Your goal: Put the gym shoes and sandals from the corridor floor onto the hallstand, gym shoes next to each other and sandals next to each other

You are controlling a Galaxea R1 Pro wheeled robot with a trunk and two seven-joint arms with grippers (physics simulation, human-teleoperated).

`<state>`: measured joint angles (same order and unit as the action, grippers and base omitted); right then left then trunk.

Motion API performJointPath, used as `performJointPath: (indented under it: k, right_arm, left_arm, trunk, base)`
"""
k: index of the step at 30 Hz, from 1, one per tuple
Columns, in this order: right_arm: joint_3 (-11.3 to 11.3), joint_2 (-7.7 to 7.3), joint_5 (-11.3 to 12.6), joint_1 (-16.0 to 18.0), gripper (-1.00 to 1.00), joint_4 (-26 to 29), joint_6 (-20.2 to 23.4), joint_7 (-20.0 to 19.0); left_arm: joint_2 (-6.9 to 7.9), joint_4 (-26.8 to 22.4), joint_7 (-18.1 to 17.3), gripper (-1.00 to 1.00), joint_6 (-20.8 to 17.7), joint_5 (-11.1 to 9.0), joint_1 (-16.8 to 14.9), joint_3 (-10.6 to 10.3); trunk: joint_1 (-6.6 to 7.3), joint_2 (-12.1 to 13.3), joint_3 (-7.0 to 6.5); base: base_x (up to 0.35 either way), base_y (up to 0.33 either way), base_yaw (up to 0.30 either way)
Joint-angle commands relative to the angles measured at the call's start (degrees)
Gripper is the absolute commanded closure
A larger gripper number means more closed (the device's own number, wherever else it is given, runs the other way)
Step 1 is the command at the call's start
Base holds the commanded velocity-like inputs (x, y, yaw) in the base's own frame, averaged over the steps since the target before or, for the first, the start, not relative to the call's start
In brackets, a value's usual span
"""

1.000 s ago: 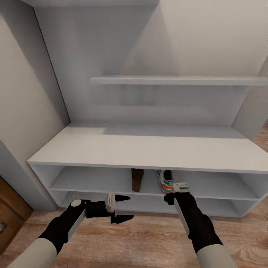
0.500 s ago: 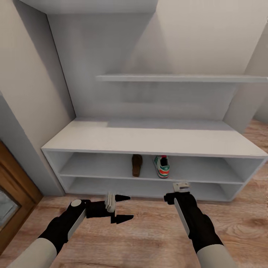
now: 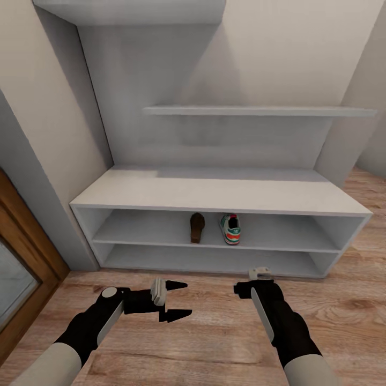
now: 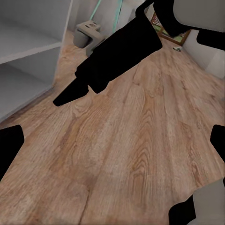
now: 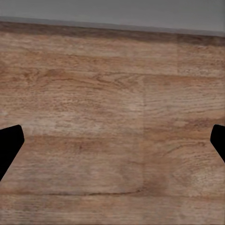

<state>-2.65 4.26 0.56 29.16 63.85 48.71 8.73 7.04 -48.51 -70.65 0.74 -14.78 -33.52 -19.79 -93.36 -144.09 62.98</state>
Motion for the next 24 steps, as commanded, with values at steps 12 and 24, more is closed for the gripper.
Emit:
performJointPath:
  k: [12,24]
  right_arm:
    - [-0.07,0.04,0.14,0.02,-1.0,-0.13,0.33,0.3]
    - [-0.07,-0.03,0.1,0.06,-1.0,-0.09,0.34,0.33]
  left_arm:
    - [0.16,0.08,-0.02,-1.0,-0.11,-0.59,-0.05,-0.17]
    - [0.09,0.09,0.07,-1.0,-0.13,-0.62,-0.05,-0.21]
  trunk:
    - [0.01,-0.02,-0.08]
    - [0.04,-0.01,-0.85]
  base:
    - [-0.001,0.0,-0.095]
    - [0.0,0.0,-0.276]
